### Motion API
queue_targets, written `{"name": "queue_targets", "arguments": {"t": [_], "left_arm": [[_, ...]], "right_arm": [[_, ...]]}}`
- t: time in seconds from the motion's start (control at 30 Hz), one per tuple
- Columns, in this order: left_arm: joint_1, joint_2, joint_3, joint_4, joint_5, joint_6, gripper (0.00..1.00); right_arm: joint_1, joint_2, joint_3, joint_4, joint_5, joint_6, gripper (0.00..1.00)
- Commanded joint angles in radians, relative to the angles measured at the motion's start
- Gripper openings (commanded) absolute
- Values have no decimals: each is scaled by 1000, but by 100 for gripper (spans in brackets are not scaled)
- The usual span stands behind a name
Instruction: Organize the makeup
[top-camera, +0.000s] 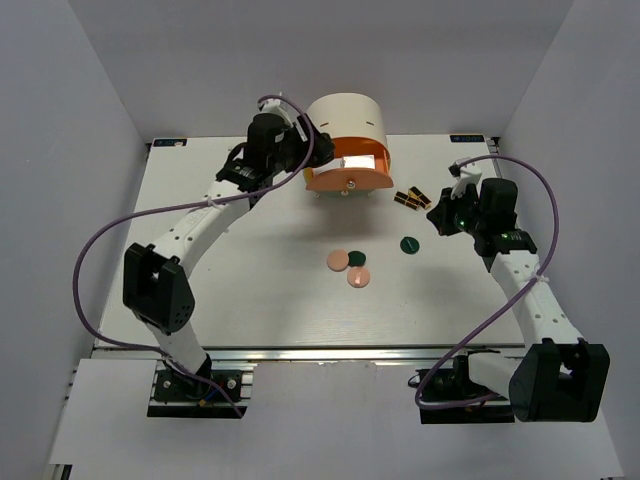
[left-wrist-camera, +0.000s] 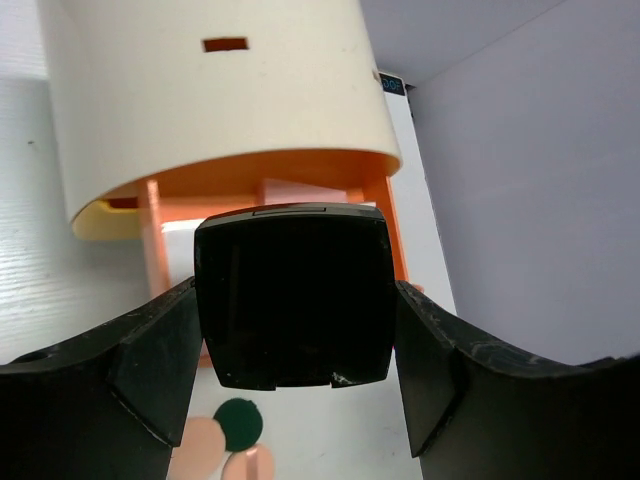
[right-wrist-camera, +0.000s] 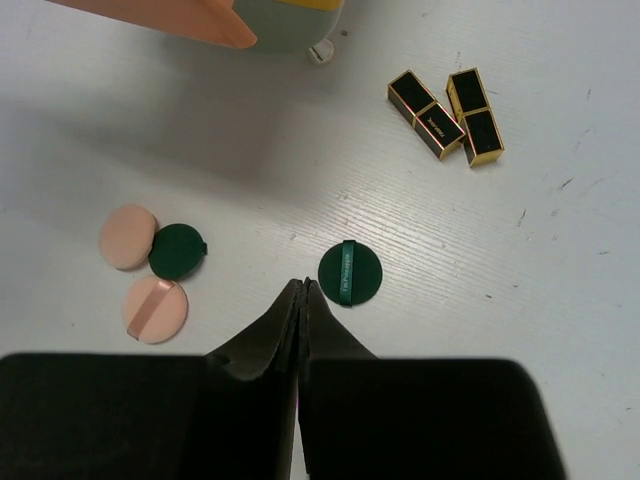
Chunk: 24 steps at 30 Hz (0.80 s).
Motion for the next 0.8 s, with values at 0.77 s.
{"name": "queue_targets", "arguments": {"t": [0.77], "left_arm": [[-119,214,314,-56,-169,52,39]], "right_arm": [[-3,-37,-25,37,-7,15,1]]}}
